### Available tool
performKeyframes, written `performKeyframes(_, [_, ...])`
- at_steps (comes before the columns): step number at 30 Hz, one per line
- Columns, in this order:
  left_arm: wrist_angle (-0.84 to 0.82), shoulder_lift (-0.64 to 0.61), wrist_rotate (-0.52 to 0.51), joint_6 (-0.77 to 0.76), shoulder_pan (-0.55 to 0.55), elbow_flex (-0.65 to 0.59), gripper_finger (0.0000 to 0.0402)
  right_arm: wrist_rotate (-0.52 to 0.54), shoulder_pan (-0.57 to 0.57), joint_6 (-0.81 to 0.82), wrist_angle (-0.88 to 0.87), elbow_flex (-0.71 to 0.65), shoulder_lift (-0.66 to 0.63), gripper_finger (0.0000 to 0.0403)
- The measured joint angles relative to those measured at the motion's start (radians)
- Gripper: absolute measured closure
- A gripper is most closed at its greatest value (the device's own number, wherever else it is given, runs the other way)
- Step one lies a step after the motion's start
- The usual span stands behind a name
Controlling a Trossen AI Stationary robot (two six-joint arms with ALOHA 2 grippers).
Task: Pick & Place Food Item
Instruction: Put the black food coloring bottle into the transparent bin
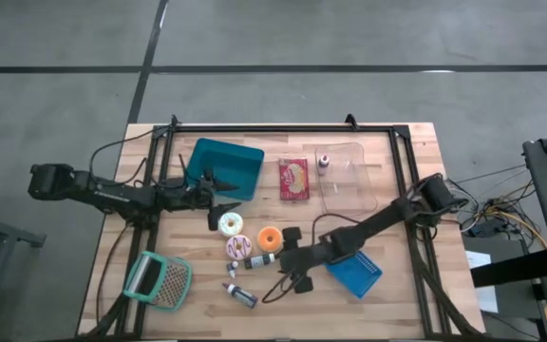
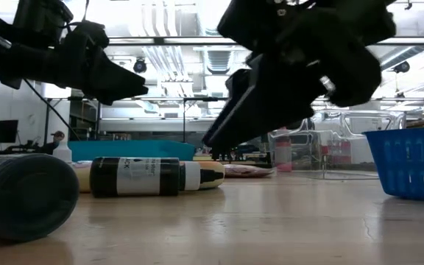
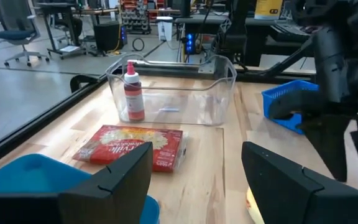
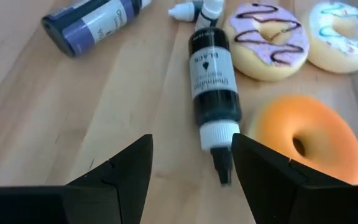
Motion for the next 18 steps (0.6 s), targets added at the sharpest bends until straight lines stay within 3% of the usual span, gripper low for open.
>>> performKeyframes(9, [0.008,0.001,0.000,0.003,0.000,0.001,0.0149,0.001,-0.004,-0.069,-0.058,0.119,0.101,0.0188])
performKeyframes(18, [0.008,0.000,0.000,0.002,0.000,0.001,0.0149,0.061,-0.011,-0.109,-0.117,0.157,0.114,0.0188])
